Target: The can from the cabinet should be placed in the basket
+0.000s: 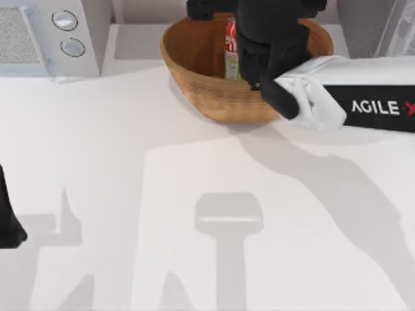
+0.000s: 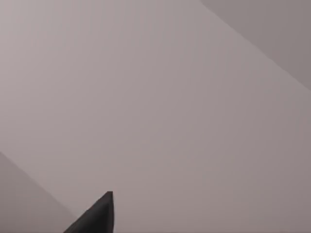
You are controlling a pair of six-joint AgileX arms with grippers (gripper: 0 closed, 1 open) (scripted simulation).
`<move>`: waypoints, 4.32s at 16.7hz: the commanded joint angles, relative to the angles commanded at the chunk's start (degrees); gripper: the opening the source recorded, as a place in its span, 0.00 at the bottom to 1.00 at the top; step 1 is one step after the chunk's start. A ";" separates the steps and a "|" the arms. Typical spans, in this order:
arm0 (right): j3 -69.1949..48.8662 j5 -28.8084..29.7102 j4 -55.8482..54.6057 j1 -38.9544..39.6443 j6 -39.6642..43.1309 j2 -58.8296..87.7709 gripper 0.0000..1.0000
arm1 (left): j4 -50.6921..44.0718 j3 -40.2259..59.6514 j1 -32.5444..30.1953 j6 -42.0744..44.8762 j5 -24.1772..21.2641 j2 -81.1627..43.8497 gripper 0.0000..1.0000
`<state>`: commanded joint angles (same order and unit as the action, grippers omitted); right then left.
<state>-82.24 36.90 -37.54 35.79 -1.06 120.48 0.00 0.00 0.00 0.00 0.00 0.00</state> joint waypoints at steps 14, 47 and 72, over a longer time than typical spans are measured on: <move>3.24 -2.04 2.95 -2.24 0.04 -3.54 1.00 | 0.00 0.00 0.00 0.00 0.00 0.00 1.00; 81.38 -38.59 35.62 -37.32 1.01 -118.32 1.00 | 0.00 0.00 0.00 0.00 0.00 0.00 1.00; 61.16 -94.77 -31.55 -94.54 -0.56 -31.64 1.00 | 0.00 0.00 0.00 0.00 0.00 0.00 1.00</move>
<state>-21.08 -57.87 -69.09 -58.76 -1.62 88.84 0.00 0.00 0.00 0.00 0.00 0.00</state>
